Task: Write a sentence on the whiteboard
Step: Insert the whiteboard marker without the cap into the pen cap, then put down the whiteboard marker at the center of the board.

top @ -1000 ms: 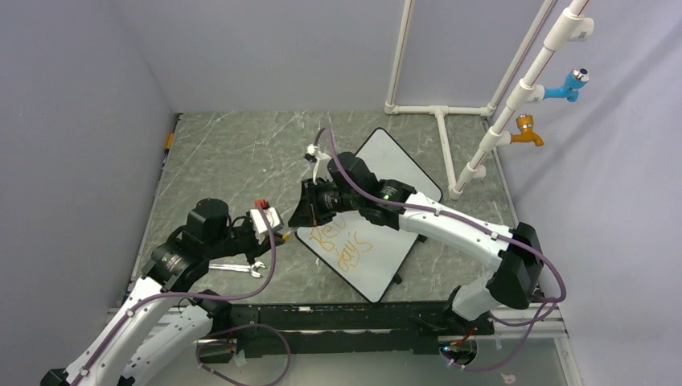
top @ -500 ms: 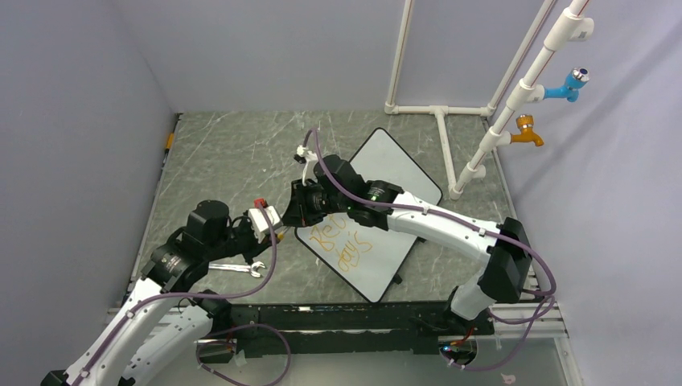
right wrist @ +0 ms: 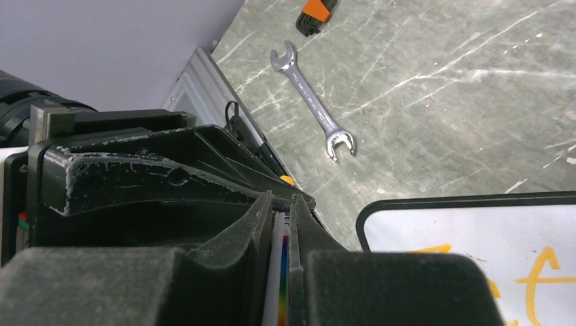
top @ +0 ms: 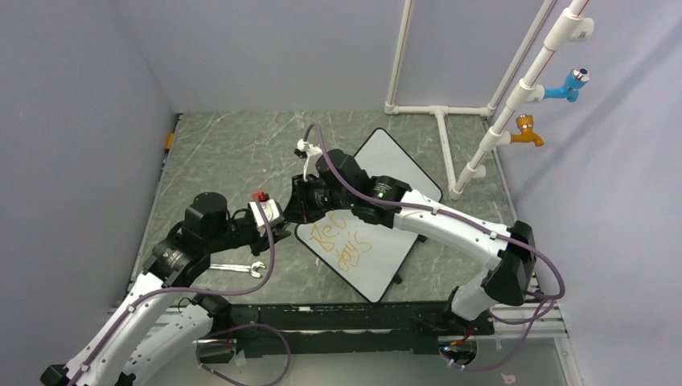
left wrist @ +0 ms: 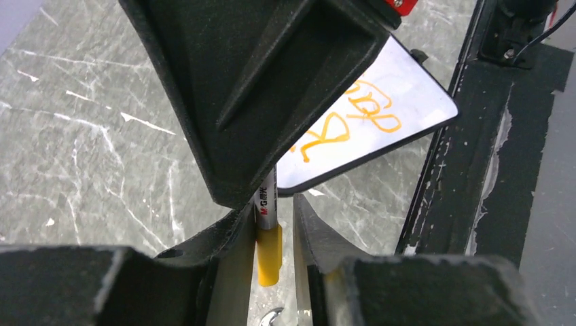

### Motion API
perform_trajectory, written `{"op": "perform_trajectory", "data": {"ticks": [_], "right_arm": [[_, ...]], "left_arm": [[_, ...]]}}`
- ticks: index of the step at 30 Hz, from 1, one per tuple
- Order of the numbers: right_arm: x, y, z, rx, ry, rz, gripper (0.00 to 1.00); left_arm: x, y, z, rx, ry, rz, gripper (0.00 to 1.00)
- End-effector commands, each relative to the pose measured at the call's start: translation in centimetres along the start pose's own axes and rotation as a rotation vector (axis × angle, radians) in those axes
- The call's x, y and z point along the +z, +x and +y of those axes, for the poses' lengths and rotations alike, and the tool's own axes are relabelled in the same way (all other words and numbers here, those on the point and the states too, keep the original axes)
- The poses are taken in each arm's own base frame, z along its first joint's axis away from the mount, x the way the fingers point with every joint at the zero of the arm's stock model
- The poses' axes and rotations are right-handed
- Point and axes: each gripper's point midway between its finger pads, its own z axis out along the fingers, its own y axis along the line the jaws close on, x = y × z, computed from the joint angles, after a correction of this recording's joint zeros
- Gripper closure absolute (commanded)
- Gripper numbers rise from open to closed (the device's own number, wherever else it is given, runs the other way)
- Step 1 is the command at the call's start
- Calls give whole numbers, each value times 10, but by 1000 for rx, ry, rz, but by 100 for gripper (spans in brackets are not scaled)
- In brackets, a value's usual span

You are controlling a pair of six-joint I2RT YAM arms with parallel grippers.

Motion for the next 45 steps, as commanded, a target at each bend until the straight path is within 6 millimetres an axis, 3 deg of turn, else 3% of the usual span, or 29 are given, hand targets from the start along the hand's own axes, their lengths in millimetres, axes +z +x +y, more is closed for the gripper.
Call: {"op": "perform_trajectory", "data": {"ticks": [1,7,10,15,22,24,29,36,40,45], "right_arm": [[-12,-3,55,-31,-189,3,100],[-25,-16,51,-40,-178,-33,100],[-29,-22,49,-48,-165,-57,100],[-38,-30,40,-75,-106,-94,98],[-55,-46,38,-128,-65,-147,15],[-59,-52,37,-139,-44,-162,1],[-83,-79,27,-172,62,-253,0],[-147,-110,11,-191,191,-447,0],[-173,-109,-3,-192,253,-503,0],[-182,-96,-17,-191,285,-500,0]], "left_arm": [[-2,-95,-1,191,67,-304,70],[-3,-95,0,184,62,-306,83],[-1,-94,0,178,74,-296,99],[1,-92,2,167,77,-285,100],[-1,-94,10,141,43,-294,100],[-2,-94,12,130,33,-295,100],[0,-87,25,81,-26,-265,100],[10,-51,65,-108,-225,-104,100],[4,-31,82,-228,-364,-57,100],[-6,10,97,-430,-550,30,100]]}}
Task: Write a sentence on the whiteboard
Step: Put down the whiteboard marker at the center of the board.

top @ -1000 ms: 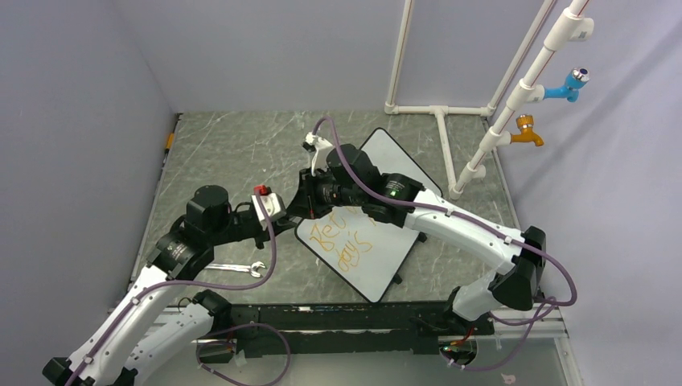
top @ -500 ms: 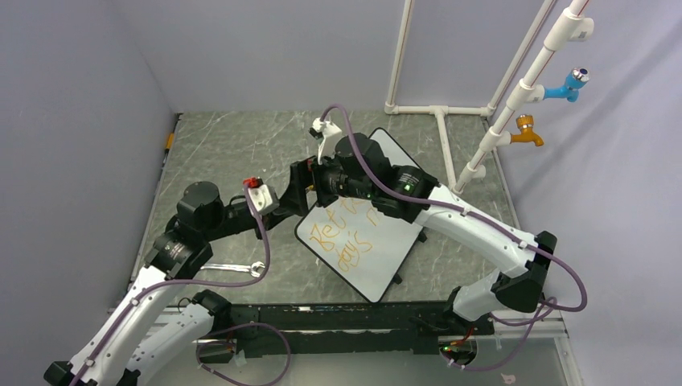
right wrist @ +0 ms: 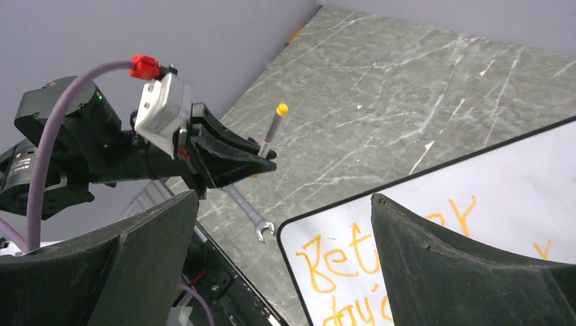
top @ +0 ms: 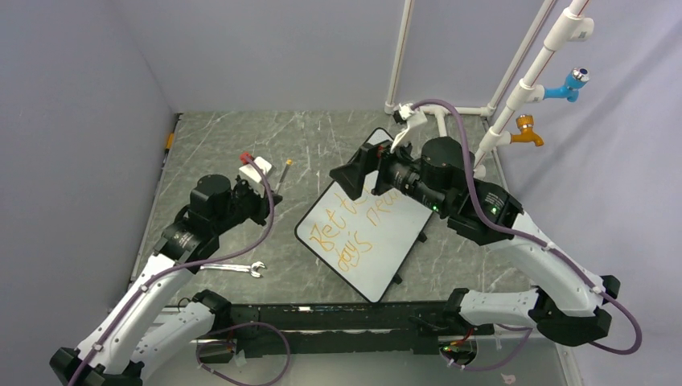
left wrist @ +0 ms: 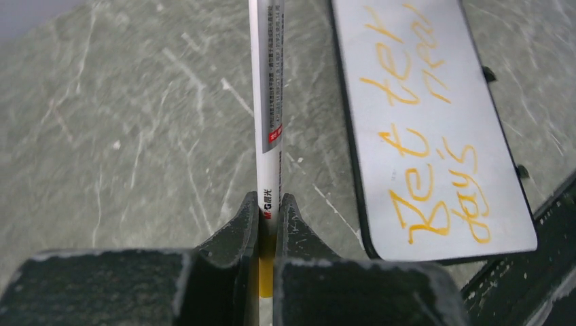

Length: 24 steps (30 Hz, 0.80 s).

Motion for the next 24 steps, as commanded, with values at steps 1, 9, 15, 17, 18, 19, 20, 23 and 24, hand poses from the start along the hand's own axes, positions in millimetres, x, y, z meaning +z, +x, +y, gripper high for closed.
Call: {"op": "perform_trajectory", "data": {"ticks": [1,9,15,17,18,19,20,23,24], "right_arm": [[0,17,-21,-34,75,24,0],[-1,36,-26,-39,71,68,0],[-6,46,-34,-40,93,79,0],[-8,49,-37,-40,105,84,0],[-9,51,-39,-41,110,86,0],[-9,53,-40,-42,114,89,0],[-10,55,-42,-42,118,94,0],[-10,61,-45,-45,126,109,0],[-10,62,-46,-46,130,113,0]], "left_arm": [[-8,29,31,-215,-237,70,100],[-5,93,40,-451,-360,145,100],[5,137,42,-565,-387,235,100],[11,149,39,-598,-369,245,100],[13,154,38,-612,-363,254,100],[15,162,36,-624,-362,274,100],[17,167,36,-636,-363,290,100],[22,182,33,-661,-358,337,100],[24,187,32,-667,-357,351,100]]}}
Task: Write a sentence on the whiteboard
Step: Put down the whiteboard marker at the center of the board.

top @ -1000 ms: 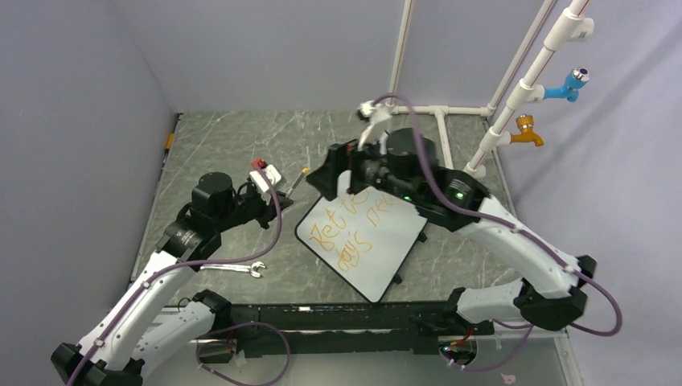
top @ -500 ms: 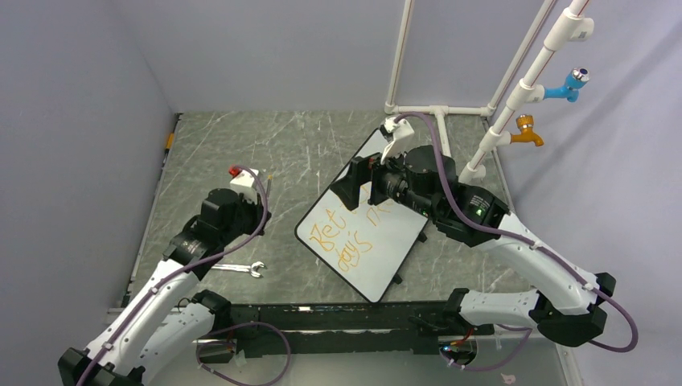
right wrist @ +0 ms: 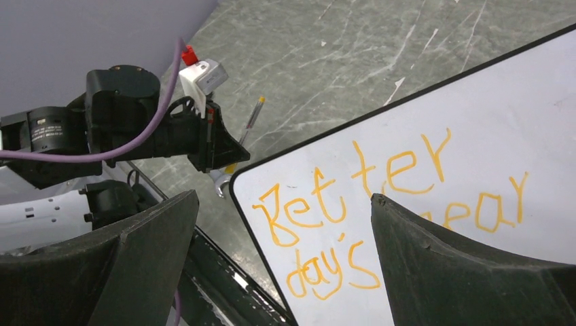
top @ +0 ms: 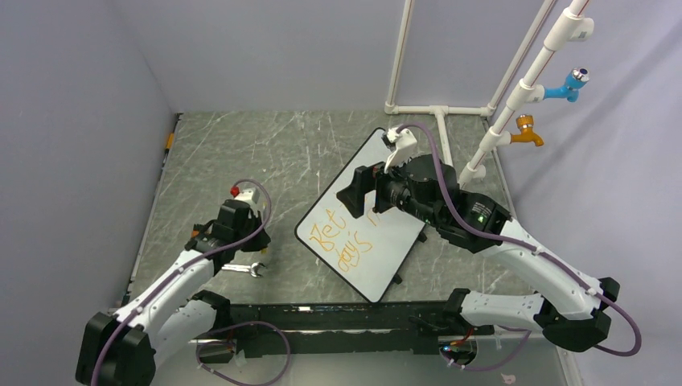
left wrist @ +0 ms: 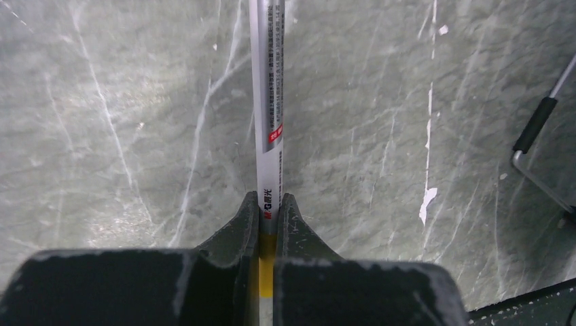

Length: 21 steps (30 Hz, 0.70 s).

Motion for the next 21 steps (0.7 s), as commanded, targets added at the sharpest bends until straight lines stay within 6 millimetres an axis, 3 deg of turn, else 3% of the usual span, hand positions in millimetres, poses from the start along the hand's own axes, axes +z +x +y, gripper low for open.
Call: {"op": "perform_trajectory", "data": {"ticks": [1,9,21], "right_arm": [[-5,1,-8,-9,28,-10,0],[-3,11,-14,-20,51,10,0],[-3,20,-20,-26,68,28,0]], "left_arm": [[12,-4,-11,-53,53,-7,100],[23,7,-3,-54,20,29,91],[25,7,0,-40,13,27,61]]}}
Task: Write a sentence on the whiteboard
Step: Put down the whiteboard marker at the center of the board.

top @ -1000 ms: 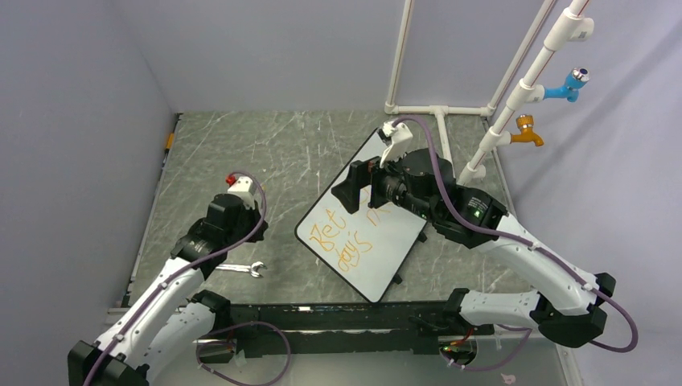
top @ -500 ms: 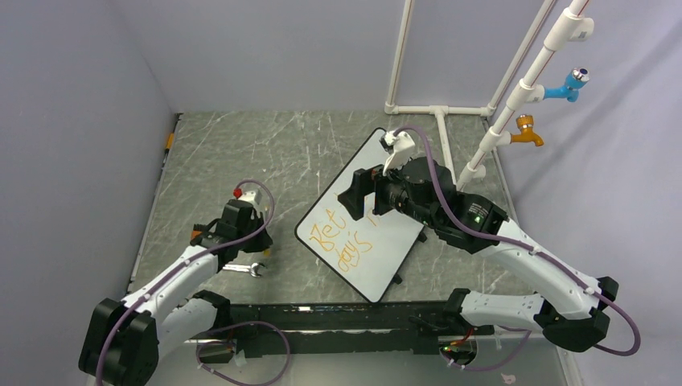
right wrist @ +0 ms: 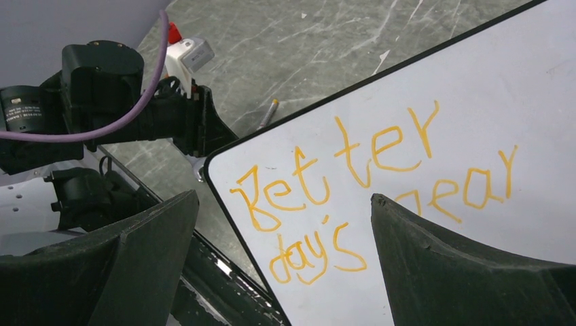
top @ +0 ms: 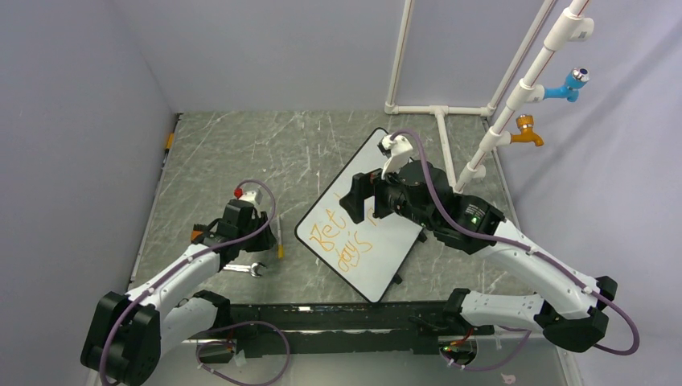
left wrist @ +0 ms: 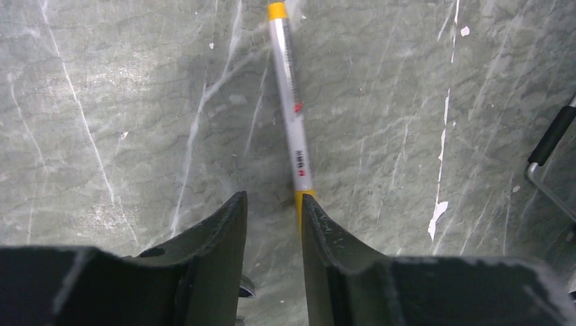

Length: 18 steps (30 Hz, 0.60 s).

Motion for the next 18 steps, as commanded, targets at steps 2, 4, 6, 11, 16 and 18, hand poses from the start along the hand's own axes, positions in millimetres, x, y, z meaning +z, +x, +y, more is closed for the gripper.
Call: {"op": "perform_trajectory", "data": {"ticks": [2,4,6,11,16,18], "right_arm": [[-8,-5,-7,-8,17,-37,0],[-9,-4,-8,-8,20,-37,0],[-9,-3,-9,-8,23,-37,0],[-12,-4,-11,-17,26,-48,0],[-16,-8,-11,-17,14,-91,0],[-19,-12,-11,-10,4,-122,0]], "left_arm": [[-1,-11,-4,3,16,-41,57],[-4,-14,-6,7,20,-50,54],[-10,-20,-8,15,24,-68,50],[-39,-50,-21,57,55,-156,31],[-83,-81,-32,106,62,-239,1],[-102,-94,-35,123,63,-287,1]]}}
